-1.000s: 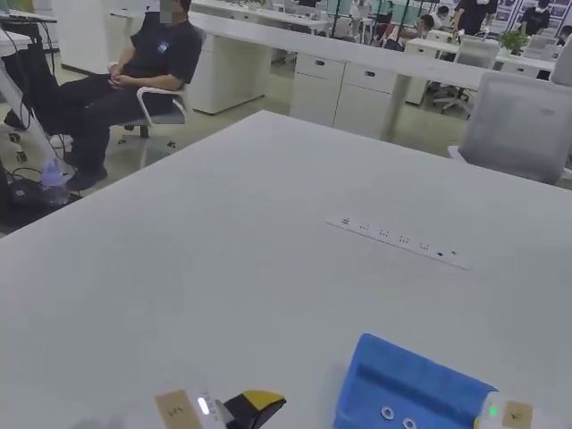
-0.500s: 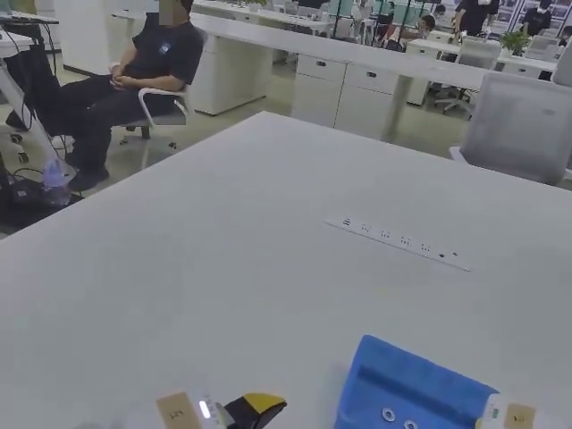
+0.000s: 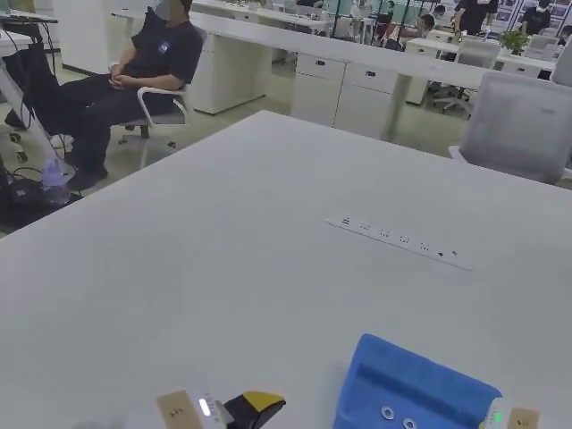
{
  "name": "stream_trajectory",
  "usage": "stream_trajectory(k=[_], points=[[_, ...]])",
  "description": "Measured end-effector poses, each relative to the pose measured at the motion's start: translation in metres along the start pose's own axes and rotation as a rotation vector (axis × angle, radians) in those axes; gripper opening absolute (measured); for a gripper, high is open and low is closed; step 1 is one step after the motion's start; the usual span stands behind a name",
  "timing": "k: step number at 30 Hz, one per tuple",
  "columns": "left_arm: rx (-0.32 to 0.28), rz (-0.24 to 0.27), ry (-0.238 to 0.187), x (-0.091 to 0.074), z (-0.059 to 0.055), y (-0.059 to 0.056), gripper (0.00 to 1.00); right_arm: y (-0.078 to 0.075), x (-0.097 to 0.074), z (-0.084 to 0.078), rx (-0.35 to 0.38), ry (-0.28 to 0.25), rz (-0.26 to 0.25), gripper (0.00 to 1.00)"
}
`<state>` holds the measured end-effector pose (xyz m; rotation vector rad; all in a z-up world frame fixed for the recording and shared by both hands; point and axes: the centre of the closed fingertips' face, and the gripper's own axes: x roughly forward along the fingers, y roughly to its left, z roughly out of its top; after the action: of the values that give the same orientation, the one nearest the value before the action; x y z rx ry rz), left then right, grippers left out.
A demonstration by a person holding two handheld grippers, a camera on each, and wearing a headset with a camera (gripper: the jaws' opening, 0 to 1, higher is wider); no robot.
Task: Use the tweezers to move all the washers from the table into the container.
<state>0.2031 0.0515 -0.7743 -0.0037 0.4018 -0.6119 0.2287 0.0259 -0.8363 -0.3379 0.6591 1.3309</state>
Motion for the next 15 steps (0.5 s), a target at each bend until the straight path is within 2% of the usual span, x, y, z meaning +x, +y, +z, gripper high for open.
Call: stream_trajectory(k=[10, 13, 15], points=[[0.001, 0.002, -0.003, -0.0008, 0.0005, 0.0006, 0.69, 0.0011, 0.0031, 0.0008, -0.030, -0.004, -0.011, 0.03], [0.003, 0.000, -0.003, -0.0007, 0.0004, 0.0001, 0.69, -0.0020, 0.0010, -0.0001, 0.033, -0.016, -0.017, 0.03], [0.002, 0.001, -0.002, -0.0007, 0.0002, 0.0004, 0.69, -0.0030, -0.0014, 0.0045, 0.080, -0.044, -0.017, 0.03]])
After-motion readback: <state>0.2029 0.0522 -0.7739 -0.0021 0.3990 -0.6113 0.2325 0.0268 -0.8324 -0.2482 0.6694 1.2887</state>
